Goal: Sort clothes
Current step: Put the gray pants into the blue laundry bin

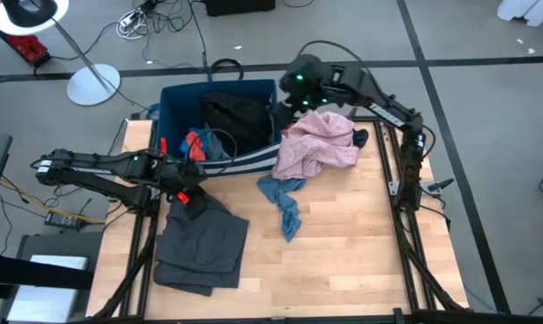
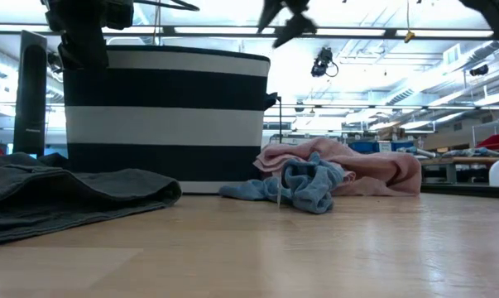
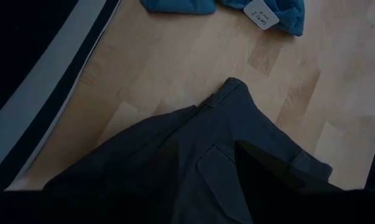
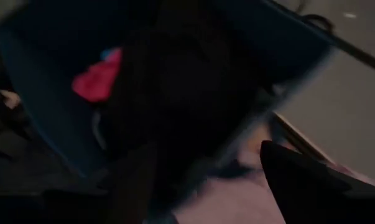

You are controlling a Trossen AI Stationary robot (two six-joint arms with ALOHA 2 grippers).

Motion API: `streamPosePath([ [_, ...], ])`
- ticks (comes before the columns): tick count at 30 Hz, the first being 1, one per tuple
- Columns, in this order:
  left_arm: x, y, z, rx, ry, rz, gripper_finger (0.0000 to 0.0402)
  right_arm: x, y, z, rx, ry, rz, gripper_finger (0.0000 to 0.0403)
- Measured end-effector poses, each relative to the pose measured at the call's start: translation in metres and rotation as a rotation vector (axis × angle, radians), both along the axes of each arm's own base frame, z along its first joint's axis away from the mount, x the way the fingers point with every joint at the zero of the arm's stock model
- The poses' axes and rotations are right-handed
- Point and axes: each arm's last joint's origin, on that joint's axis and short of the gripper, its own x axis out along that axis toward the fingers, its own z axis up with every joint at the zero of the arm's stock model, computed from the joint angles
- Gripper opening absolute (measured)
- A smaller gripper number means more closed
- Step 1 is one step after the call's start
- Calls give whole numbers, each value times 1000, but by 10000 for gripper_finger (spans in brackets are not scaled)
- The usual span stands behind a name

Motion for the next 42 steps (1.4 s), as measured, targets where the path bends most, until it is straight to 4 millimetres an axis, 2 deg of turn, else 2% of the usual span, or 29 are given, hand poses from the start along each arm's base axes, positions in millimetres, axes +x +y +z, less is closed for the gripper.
streamPosePath([
  [4,0,0,0,1,0,-2,163,-27,17,11,-51,115,-54,282],
  [8,0,0,0,1,0,-2,163,-48,32,12,-57,253,-121,280],
  [14,3,0,2,1,-41,-3,163,-59,56,11,-15,250,-143,279],
  [19,5,0,3,16,-61,-15,163,-64,72,-17,14,327,-189,275],
  [23,5,0,3,19,-60,-19,163,-65,77,-53,71,381,-229,270],
  [26,5,0,3,20,-60,-21,163,-61,76,-81,137,367,-194,268],
  [31,5,0,3,18,-60,-19,163,-55,64,-118,216,364,-82,267],
  [36,5,0,3,5,-62,-21,163,-54,56,-133,256,359,-38,265],
  [42,16,-2,2,36,-94,-124,163,-53,58,-132,235,352,-2,263],
])
